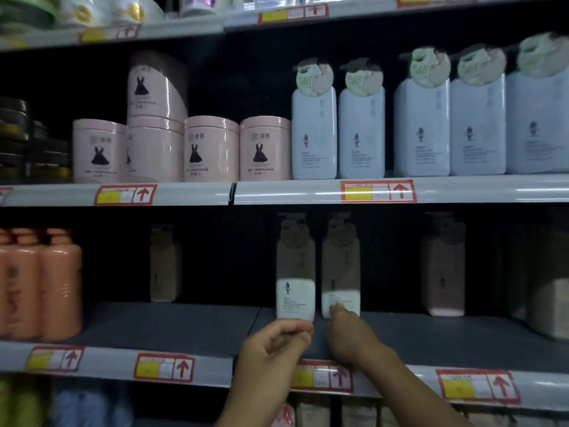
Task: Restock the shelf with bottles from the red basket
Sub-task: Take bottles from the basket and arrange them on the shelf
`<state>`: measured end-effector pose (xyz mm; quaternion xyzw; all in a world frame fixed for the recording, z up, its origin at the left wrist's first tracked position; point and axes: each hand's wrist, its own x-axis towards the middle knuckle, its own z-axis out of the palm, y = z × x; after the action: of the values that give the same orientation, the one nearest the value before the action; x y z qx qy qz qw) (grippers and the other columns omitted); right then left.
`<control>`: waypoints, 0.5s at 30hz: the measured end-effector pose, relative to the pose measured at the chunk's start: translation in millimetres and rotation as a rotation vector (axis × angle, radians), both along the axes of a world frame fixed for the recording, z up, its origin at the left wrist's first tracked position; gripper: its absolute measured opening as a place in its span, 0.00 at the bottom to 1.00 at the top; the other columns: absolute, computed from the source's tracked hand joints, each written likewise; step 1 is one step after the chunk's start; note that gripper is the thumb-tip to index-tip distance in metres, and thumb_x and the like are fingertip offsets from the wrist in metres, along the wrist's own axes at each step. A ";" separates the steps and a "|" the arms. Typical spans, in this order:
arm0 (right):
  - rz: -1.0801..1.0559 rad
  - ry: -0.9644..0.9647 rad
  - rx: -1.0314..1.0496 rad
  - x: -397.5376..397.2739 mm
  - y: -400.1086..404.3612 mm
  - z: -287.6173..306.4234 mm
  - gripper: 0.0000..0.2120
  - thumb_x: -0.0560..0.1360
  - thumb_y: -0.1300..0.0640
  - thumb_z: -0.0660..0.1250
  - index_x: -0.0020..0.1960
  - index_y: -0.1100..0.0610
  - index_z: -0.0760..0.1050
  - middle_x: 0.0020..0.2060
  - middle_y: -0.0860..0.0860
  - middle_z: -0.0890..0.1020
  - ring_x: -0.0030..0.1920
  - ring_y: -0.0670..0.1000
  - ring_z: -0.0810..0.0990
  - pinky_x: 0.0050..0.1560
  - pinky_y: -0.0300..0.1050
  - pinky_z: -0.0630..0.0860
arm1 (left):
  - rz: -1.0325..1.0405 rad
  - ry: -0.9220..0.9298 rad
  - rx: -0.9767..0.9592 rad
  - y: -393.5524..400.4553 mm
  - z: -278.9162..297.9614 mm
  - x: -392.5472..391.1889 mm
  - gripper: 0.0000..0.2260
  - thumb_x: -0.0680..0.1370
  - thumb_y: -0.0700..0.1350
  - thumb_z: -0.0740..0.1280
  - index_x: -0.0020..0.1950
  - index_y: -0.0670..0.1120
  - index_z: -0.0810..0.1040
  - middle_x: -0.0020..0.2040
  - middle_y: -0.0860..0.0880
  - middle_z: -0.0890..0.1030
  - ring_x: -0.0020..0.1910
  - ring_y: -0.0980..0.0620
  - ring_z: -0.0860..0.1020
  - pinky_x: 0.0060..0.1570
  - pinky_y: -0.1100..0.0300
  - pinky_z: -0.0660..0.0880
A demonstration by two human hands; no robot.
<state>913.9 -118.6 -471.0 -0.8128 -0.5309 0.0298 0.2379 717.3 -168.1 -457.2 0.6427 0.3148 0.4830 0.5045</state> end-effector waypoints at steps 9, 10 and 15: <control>0.104 0.133 -0.041 26.1 20.8 -2.6 0.31 0.83 0.56 0.58 0.84 0.56 0.51 0.84 0.53 0.50 0.82 0.54 0.58 0.78 0.43 0.56 | -0.018 -0.007 -0.069 -6.6 6.9 -14.1 0.14 0.78 0.40 0.71 0.44 0.60 0.87 0.47 0.55 0.88 0.51 0.57 0.85 0.65 0.52 0.77; 0.100 0.161 -0.029 26.4 19.3 -1.9 0.31 0.83 0.55 0.59 0.83 0.55 0.53 0.84 0.53 0.53 0.81 0.55 0.60 0.77 0.43 0.57 | -0.019 0.012 -0.065 -7.4 5.0 -17.8 0.13 0.78 0.41 0.71 0.45 0.60 0.87 0.47 0.55 0.88 0.51 0.58 0.85 0.64 0.53 0.77; 0.034 0.203 0.191 13.2 -8.0 1.2 0.24 0.83 0.52 0.61 0.77 0.57 0.66 0.75 0.57 0.72 0.74 0.59 0.72 0.70 0.46 0.68 | 0.008 0.014 -0.039 -6.9 0.4 -32.0 0.11 0.78 0.40 0.71 0.46 0.55 0.88 0.48 0.54 0.88 0.50 0.59 0.85 0.60 0.56 0.77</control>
<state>927.1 -126.6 -469.8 -0.7704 -0.5181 0.0651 0.3658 685.4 -175.0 -456.8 0.6348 0.3302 0.4745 0.5127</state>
